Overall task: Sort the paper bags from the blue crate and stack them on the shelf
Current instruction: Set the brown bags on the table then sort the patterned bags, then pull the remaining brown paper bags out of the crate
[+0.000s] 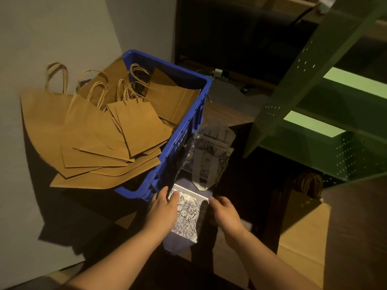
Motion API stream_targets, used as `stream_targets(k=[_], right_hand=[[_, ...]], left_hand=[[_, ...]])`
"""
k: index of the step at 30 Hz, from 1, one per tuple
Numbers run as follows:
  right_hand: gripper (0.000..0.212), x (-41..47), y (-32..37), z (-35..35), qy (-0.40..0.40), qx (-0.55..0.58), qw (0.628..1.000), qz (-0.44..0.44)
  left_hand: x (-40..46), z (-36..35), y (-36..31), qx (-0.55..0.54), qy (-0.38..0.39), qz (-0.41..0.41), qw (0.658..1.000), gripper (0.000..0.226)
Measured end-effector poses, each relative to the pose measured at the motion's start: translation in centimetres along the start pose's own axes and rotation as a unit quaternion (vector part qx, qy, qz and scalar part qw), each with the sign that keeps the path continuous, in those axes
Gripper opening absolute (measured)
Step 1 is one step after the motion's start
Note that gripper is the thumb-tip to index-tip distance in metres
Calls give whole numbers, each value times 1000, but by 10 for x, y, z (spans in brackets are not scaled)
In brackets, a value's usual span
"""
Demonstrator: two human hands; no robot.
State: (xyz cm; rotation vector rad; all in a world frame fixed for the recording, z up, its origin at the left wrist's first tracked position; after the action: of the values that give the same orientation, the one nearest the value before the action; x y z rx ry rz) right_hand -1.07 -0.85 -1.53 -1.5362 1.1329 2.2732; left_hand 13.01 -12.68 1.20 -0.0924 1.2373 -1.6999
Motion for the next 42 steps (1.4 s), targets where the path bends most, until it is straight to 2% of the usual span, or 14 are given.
stream_targets(k=[3,5,7,10,14,18,23,27,32,36,39,42], right_hand=[[36,-3,11,5,-63,2,998,26],[38,-6,21,9,-82,0,996,43],[30,-14,34,10,-82,16,994,65],[9,-26,55,10,-85,11,989,122],[10,-49,84,4,-89,9,977,192],[13,-76,113,-5,-50,41,973,223],[18,-107,144,-29,6,44,969,244],[17,-128,164,-52,70,45,961,262],[14,-135,186,-79,62,-54,947,309],[31,-122,202,-99,23,-217,911,349],[42,-111,208,-115,4,-324,872,367],[48,-95,209,-132,-39,-427,820,380]], left_hand=[[-8,5,-20,52,39,-18,998,50],[-9,6,-25,44,28,-35,998,49],[-9,8,-28,21,3,-40,999,52],[-6,13,-39,2,6,-39,999,48],[-8,28,-64,-66,29,-67,995,35],[-17,52,-88,-166,48,-79,982,31],[-30,93,-105,-249,25,-136,959,22],[-29,135,-108,-259,-12,-148,954,18],[-13,192,-96,-191,-118,-133,965,18],[5,235,-81,-5,-169,-114,979,22],[20,257,-72,108,-159,-83,978,36],[33,262,-68,181,-110,-75,974,46]])
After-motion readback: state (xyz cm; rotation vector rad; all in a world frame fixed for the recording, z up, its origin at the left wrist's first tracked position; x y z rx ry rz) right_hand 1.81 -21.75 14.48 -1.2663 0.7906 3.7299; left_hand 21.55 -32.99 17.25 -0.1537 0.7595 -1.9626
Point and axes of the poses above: each hand's wrist, its own x-axis towards the middle knuckle, its own z-axis out of the back of the hand, y = z × x, the point moved 1 cm from there along x, towards the middle knuckle, and after that the axes turned 13 degrees about -z, right-handed, at the moved point
